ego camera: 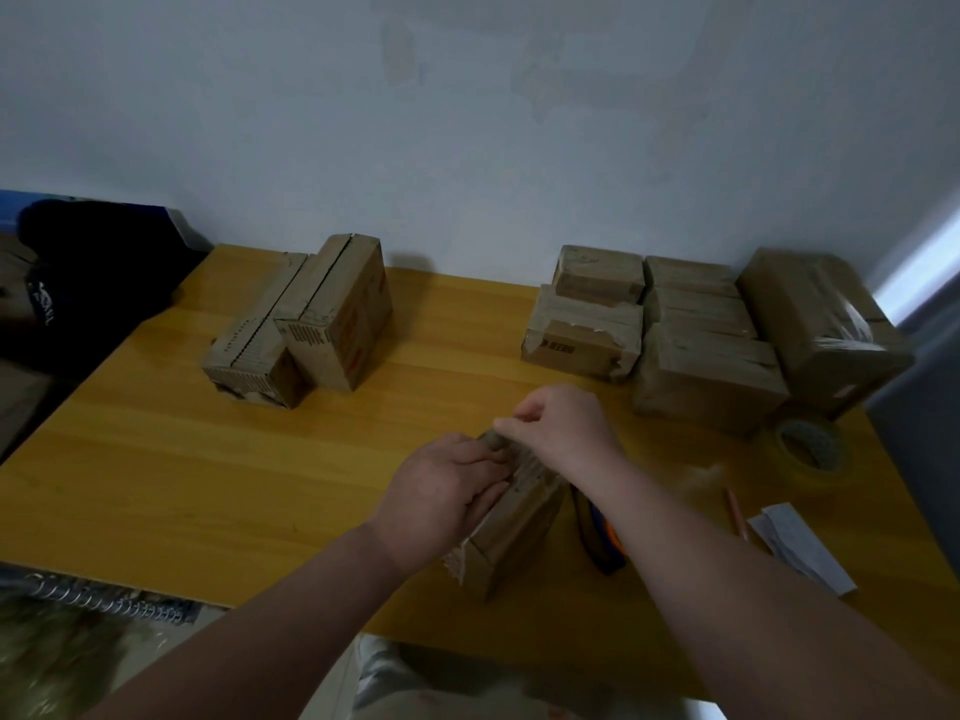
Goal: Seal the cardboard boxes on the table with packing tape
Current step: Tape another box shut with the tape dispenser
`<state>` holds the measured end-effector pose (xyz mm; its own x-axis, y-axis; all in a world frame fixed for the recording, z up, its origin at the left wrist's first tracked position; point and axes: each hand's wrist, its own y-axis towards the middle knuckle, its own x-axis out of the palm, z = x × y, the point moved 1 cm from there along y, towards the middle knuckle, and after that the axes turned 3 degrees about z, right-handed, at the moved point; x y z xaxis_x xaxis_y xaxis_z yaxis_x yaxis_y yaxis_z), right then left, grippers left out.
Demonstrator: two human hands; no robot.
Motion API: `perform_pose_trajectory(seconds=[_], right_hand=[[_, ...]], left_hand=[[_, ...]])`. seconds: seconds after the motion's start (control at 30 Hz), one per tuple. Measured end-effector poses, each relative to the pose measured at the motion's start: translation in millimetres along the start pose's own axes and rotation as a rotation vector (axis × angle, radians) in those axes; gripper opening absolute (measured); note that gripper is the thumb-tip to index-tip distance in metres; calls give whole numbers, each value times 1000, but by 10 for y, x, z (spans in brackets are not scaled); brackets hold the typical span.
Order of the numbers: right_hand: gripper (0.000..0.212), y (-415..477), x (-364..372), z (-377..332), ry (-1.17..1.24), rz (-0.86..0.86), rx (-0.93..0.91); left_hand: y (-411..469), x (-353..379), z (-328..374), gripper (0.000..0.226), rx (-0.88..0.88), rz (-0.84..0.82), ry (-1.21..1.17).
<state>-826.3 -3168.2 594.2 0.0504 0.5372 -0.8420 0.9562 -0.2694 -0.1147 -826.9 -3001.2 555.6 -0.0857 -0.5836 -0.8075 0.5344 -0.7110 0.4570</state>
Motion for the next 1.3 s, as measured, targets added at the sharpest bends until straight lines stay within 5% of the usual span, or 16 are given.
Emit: perform_pose_trajectory(seconds=[0.4,0.6,0.7,0.87,1.3], right_hand=[[45,0,-116,77,-261,93,-41],[45,-110,-282,425,97,223,51],[73,-231,-337,612,210,80,-37],[124,-330,-104,802,-173,-372,-181],[127,-372,-62,491,-552,-274,-476]], left_hand=[[42,-48,-13,29,17,-55,3],[-6,-62,14,40,-4,-115,-26],[-100,-44,-6,57,-53,-135,-47],[-189,-4,-39,74,-65,-182,-67],[-167,-1,35,69,-62,-104,-26]])
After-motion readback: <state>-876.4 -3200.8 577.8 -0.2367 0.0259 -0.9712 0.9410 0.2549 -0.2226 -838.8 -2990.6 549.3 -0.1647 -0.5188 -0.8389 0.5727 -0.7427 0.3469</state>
